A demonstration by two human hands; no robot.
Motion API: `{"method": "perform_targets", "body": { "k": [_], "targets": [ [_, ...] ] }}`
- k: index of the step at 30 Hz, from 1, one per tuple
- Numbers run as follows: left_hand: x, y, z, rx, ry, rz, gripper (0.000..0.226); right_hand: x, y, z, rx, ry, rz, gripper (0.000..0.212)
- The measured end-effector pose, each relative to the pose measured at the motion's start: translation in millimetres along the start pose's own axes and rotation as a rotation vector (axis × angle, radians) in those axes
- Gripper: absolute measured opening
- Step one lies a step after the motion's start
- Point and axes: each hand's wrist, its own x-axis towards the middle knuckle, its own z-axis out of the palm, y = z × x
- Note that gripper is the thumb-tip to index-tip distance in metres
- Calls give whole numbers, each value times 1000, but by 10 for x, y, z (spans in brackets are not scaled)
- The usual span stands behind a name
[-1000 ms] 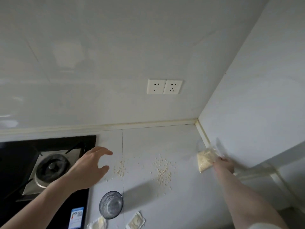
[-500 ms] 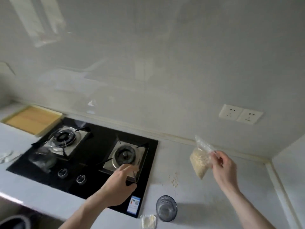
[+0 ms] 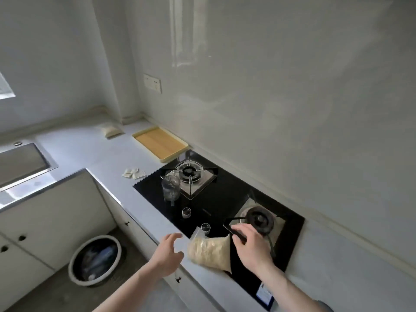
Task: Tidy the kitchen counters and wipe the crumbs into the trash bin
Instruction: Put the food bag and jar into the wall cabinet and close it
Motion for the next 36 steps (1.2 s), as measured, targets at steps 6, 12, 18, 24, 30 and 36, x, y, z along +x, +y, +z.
{"method": "perform_targets", "body": {
  "k": [6, 12, 18, 24, 30, 36],
  "targets": [
    [236, -770, 334, -277, 9, -315, 85, -74, 220, 1187, -71, -342, 130, 69],
    [461, -918, 595, -359, 248, -313, 45, 5, 478, 1418, -64, -239, 140, 70],
    [608, -815, 558, -179, 237, -94, 43, 157, 440, 1446, -58, -234, 178, 72],
    [921, -651, 490, -184, 166, -115, 29, 239, 456, 1458, -32, -237, 208, 79],
    [1097, -578, 367, -308, 34, -233, 11, 221, 452, 1483, 46, -212, 226, 78],
    [1246, -360, 234, -190, -76, -139, 24, 168, 402, 1536, 125, -103, 316, 73]
  ]
}}
